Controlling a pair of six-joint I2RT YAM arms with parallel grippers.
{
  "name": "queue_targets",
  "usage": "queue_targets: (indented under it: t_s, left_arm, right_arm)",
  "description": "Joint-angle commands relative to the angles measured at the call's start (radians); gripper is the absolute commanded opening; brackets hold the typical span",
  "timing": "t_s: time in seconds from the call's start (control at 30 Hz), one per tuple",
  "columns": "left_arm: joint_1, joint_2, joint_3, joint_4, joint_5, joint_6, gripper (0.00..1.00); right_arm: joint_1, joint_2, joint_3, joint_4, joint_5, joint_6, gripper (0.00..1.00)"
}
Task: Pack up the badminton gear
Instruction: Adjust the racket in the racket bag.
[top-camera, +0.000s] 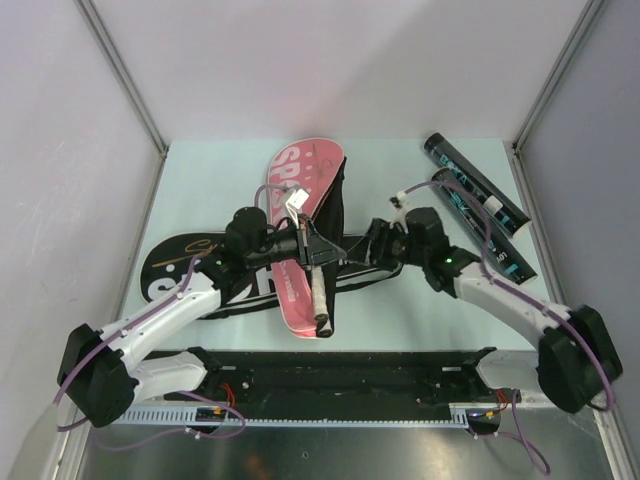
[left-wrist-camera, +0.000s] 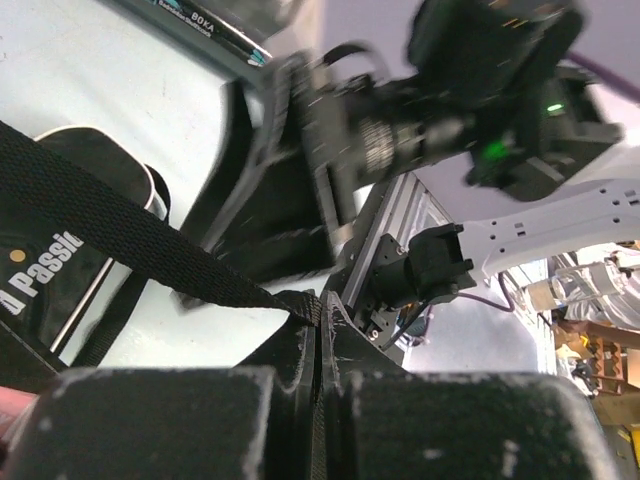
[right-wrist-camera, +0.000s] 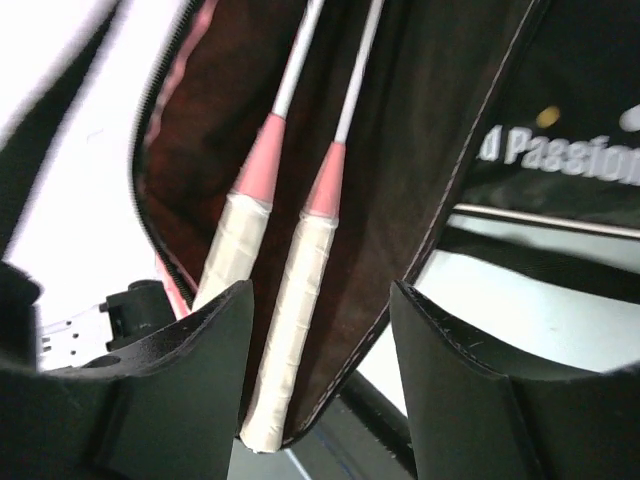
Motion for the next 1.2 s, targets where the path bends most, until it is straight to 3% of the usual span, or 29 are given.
queue_targets:
  t_s: [0.0, 0.1, 0.3, 0.57, 0.6, 0.67, 0.7, 0.87, 0.97, 1.17]
  left_arm:
    - [0.005, -0.018, 0.055, 0.095, 0.035, -0.029, 0.0]
    - [0.006, -0.024, 0.05, 0.095, 0.032, -0.03, 0.0]
    - [0.005, -0.025, 0.041, 0.095, 0.038, -0.033, 0.0]
    - [0.005, -0.045, 0.041, 0.097, 0.038, -0.036, 0.0]
    - [0.005, -0.05, 0.038, 0.097, 0.037, -0.038, 0.0]
    - [0.006, -0.064, 0.027, 0.095, 0.038, -0.041, 0.0]
    - [0.005, -0.073, 0.024, 0.095, 0.041, -0.043, 0.0]
    - [0.005, -0.137, -0.037, 0.095, 0.105, -0.084, 0.0]
    - [0.005, -0.171, -0.1, 0.086, 0.15, -0.133, 0.0]
    - [-0.026, -0.182, -0.162, 0.089, 0.173, -0.168, 0.0]
  right_arm:
    - [0.077, 0.121, -0.021, 0.377, -0.091, 0.188, 0.6]
    - [0.117, 0.194, -0.026, 0.501, -0.121, 0.274, 0.64]
    - [0.172, 0.231, -0.052, 0.566, -0.102, 0.334, 0.67]
    - [0.223, 0.311, -0.063, 0.699, -0.079, 0.408, 0.48]
    - [0.217, 0.314, -0.063, 0.71, -0.077, 0.414, 0.34]
    - [0.215, 0.311, -0.064, 0.697, -0.048, 0.408, 0.18]
    - [0.211, 0.306, -0.063, 0.698, -0.033, 0.402, 0.0]
    - [0.154, 0.305, -0.052, 0.7, 0.041, 0.397, 0.0]
    - [0.139, 0.331, -0.044, 0.802, 0.075, 0.478, 0.0]
    - [0.198, 0.331, 0.034, 0.738, 0.292, 0.457, 0.0]
